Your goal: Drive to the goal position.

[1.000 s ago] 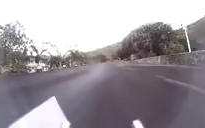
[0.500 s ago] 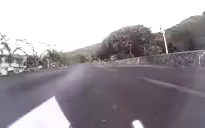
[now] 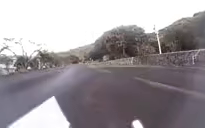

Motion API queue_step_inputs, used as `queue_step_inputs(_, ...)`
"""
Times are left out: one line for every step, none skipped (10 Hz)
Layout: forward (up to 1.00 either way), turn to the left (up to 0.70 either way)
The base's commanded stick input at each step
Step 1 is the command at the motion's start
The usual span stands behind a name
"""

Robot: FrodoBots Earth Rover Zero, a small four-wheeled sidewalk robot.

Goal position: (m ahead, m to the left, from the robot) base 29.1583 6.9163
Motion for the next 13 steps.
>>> queue_step_inputs(1.0,0.0)
queue_step_inputs(1.0,0.0)
queue_step_inputs(1.0,0.0)
queue_step_inputs(1.0,0.0)
queue_step_inputs(1.0,0.0)
queue_step_inputs(1.0,0.0)
queue_step_inputs(1.0,0.0)
queue_step_inputs(1.0,0.0)
queue_step_inputs(1.0,0.0)
queue_step_inputs(1.0,0.0)
queue_step_inputs(1.0,0.0)
queue_step_inputs(1.0,0.0)
queue_step_inputs(1.0,0.0)
